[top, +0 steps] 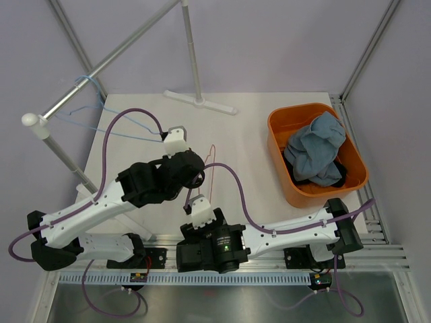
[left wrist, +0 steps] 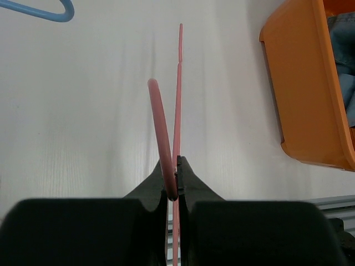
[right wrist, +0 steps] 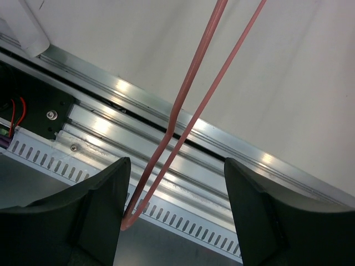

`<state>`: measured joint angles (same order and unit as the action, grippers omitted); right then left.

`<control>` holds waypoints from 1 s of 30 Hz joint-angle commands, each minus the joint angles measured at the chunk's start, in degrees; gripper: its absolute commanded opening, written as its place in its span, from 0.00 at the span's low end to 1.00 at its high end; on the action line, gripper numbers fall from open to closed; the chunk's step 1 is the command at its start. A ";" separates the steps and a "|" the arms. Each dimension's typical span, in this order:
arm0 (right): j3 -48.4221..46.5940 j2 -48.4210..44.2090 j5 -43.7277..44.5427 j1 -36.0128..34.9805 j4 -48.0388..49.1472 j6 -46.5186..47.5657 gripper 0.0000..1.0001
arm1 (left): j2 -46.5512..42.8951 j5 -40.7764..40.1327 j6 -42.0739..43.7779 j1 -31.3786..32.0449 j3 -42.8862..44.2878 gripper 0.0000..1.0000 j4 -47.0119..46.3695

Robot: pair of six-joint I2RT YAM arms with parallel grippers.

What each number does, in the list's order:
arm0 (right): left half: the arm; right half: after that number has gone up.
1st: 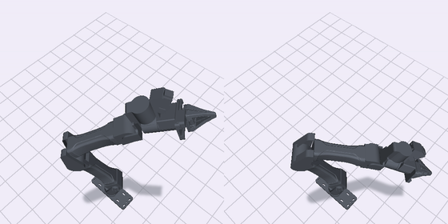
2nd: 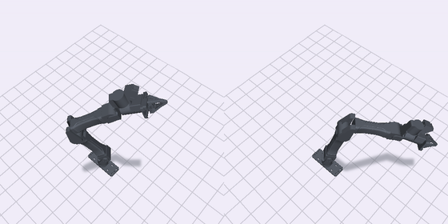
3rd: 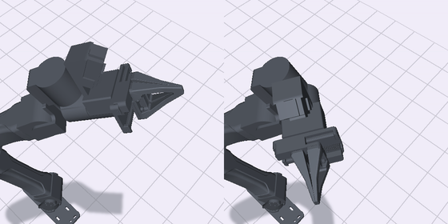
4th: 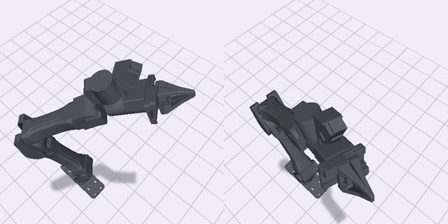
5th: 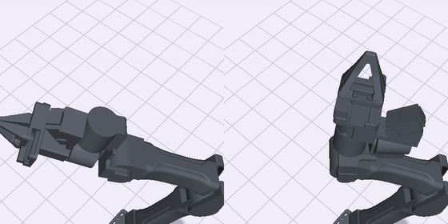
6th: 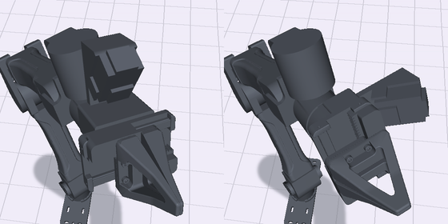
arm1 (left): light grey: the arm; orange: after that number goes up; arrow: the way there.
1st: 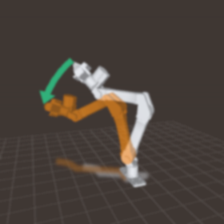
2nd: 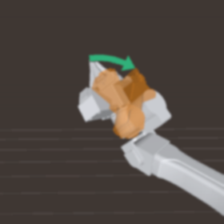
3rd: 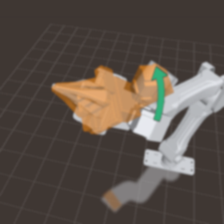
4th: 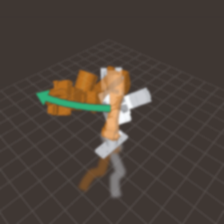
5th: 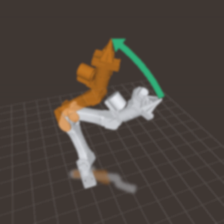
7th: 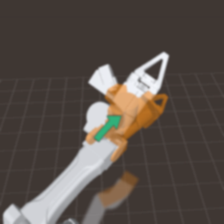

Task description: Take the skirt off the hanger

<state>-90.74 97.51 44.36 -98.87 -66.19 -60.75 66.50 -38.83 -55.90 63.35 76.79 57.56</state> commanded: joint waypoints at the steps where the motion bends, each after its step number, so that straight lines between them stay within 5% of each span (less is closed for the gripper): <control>1: -0.49 -0.31 3.80 -0.18 -0.43 -3.06 0.73 | -0.93 -1.86 -1.76 0.54 0.20 0.00 -1.66; 23: -5.76 6.90 6.71 -1.50 -11.50 -8.77 0.49 | 2.23 -0.02 -1.84 0.72 0.11 0.00 -1.84; 30: -7.61 8.39 7.50 -2.12 -14.23 -10.17 0.34 | 2.23 0.24 -1.93 0.90 -0.33 0.00 -1.75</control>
<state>-96.12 105.12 47.48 -100.29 -76.01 -68.23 68.69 -37.91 -56.97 63.70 76.38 57.41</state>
